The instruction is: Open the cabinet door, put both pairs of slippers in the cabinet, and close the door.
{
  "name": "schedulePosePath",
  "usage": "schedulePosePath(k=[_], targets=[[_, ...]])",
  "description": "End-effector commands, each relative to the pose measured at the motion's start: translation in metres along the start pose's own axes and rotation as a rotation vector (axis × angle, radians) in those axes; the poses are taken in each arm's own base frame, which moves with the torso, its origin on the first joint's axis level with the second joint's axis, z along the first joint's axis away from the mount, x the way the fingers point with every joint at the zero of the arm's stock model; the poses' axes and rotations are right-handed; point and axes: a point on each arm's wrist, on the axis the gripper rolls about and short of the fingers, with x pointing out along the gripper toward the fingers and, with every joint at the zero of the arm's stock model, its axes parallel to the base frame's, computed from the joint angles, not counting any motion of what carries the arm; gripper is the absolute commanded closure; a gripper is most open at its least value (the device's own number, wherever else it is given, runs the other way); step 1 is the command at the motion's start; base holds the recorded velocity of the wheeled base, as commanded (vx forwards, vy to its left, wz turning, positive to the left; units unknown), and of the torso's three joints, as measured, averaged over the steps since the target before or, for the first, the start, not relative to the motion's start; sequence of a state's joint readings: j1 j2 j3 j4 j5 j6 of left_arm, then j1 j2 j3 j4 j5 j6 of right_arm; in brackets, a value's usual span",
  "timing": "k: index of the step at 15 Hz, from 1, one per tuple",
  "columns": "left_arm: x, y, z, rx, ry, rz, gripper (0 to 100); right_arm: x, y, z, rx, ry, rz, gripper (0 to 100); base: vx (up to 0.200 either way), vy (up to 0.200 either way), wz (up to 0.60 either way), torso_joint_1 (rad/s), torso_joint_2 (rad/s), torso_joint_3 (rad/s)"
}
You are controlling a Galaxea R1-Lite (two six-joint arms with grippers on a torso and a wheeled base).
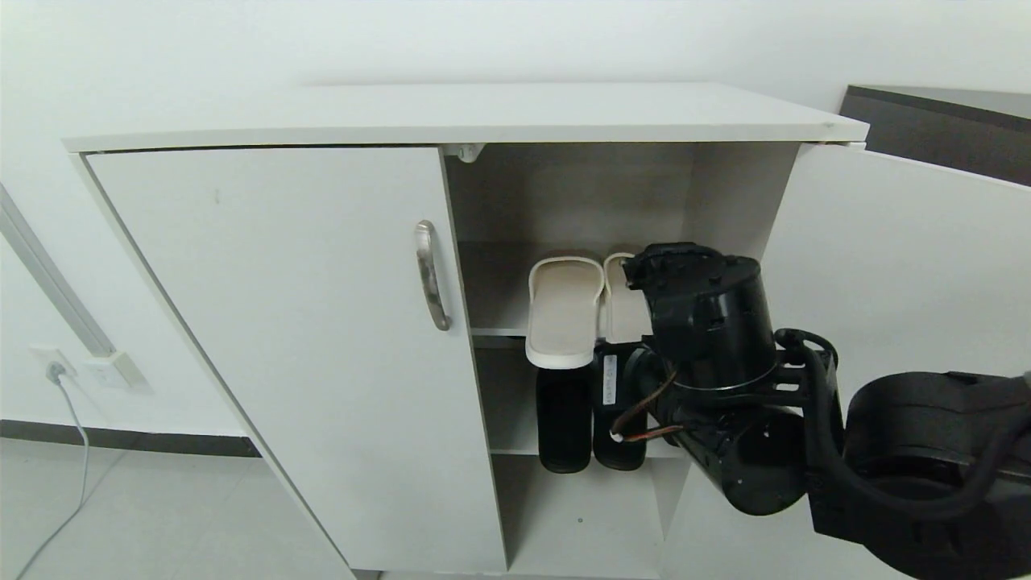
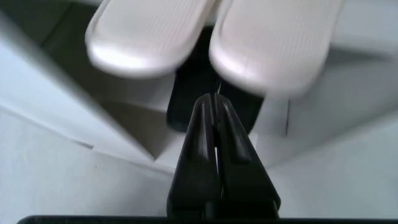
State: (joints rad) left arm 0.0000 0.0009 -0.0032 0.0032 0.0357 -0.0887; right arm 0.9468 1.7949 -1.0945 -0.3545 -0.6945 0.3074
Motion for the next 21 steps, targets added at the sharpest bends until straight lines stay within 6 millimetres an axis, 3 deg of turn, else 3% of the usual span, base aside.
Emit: schedulePosePath(k=[1, 6, 21], targets=[[0.0, 0.0, 0.0, 0.0, 0.001, 0.0, 100, -0.002, -0.001, -0.009, -0.022, 0.025, 0.01, 100, 0.0, 0.0, 0.0, 0.0, 0.0, 0.0], [0.0, 0.0, 0.0, 0.0, 0.001, 0.0, 100, -0.001, 0.002, -0.014, -0.033, 0.036, 0.014, 100, 0.0, 0.0, 0.0, 0.0, 0.0, 0.0], [0.0, 0.0, 0.0, 0.0, 0.001, -0.002, 100, -0.001, 0.0, -0.024, -0.056, 0.061, 0.006, 100, -0.2, 0.0, 0.0, 0.003, 0.0, 0.003]])
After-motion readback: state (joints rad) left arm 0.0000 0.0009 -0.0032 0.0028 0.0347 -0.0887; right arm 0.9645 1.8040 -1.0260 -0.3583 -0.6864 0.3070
